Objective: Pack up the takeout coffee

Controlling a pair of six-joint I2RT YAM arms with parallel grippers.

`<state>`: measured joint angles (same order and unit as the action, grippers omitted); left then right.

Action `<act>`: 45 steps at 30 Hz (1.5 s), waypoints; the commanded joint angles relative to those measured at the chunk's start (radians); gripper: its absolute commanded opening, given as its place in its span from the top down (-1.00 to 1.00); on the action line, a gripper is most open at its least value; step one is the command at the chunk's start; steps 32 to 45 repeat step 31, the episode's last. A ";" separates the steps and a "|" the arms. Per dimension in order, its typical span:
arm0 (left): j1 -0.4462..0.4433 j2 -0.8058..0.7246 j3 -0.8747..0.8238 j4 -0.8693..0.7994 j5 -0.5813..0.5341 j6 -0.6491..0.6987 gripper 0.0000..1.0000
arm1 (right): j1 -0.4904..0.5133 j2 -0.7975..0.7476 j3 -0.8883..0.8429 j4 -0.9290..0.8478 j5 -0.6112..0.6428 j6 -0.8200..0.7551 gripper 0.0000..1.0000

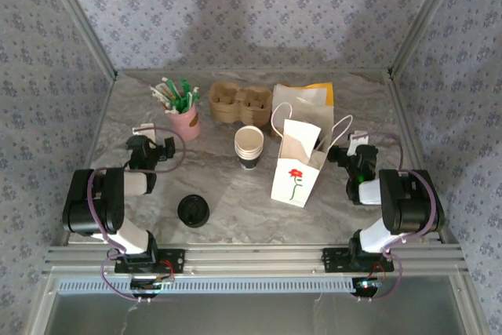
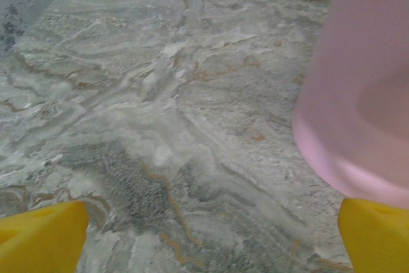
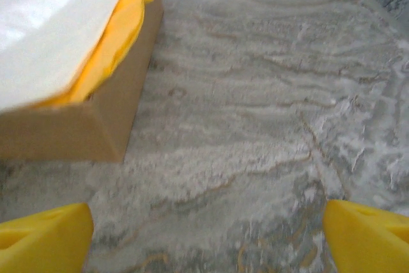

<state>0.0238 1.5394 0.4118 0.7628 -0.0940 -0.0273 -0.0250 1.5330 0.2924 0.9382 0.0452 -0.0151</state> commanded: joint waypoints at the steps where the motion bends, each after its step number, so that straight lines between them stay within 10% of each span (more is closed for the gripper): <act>1: -0.002 -0.007 0.006 0.037 0.043 -0.011 -1.00 | 0.001 -0.009 0.090 -0.102 0.049 0.007 -0.99; 45: -0.007 -0.004 0.002 0.051 0.035 -0.006 -1.00 | 0.002 -0.004 0.087 -0.087 0.033 -0.003 -0.99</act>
